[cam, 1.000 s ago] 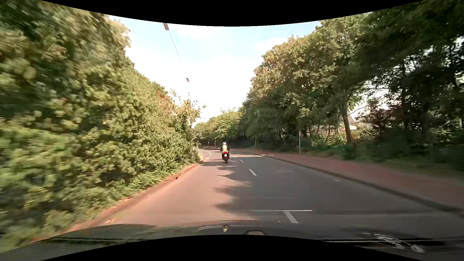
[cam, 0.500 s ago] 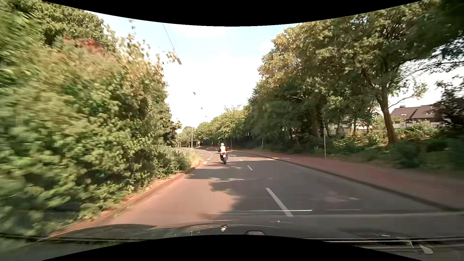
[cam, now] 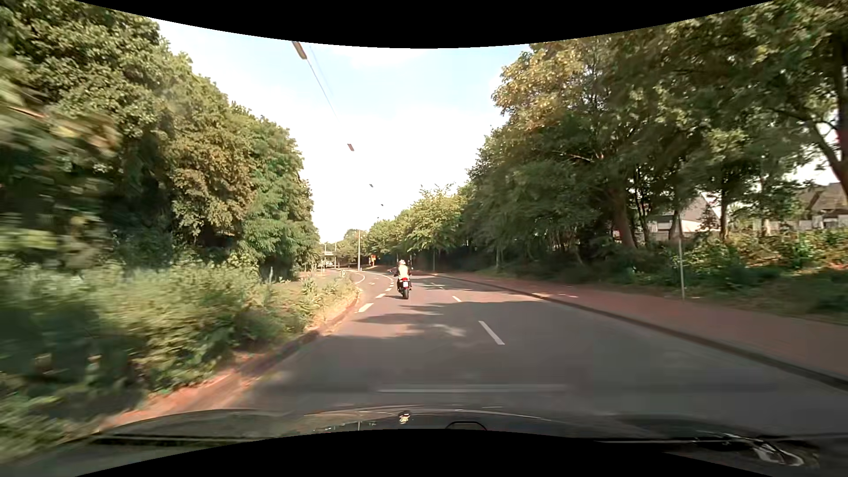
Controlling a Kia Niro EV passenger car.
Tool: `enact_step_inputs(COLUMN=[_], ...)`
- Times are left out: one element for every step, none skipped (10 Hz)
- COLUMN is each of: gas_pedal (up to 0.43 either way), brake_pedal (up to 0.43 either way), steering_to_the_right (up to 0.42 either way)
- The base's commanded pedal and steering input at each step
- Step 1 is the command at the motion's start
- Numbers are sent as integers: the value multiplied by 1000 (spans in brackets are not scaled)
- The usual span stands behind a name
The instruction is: Follow the waypoints while adhering to traffic rules and regulations
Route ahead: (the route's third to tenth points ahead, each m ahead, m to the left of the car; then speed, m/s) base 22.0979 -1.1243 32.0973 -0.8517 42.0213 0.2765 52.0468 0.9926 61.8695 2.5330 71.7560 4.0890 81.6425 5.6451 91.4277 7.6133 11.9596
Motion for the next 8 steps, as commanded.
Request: enact_step_inputs(gas_pedal=[118, 118, 118, 118, 118, 118, 118, 118], brake_pedal=[0, 0, 0, 0, 0, 0, 0, 0], steering_to_the_right=[-30, -33, -35, -36, -36, -36, -36, -36])
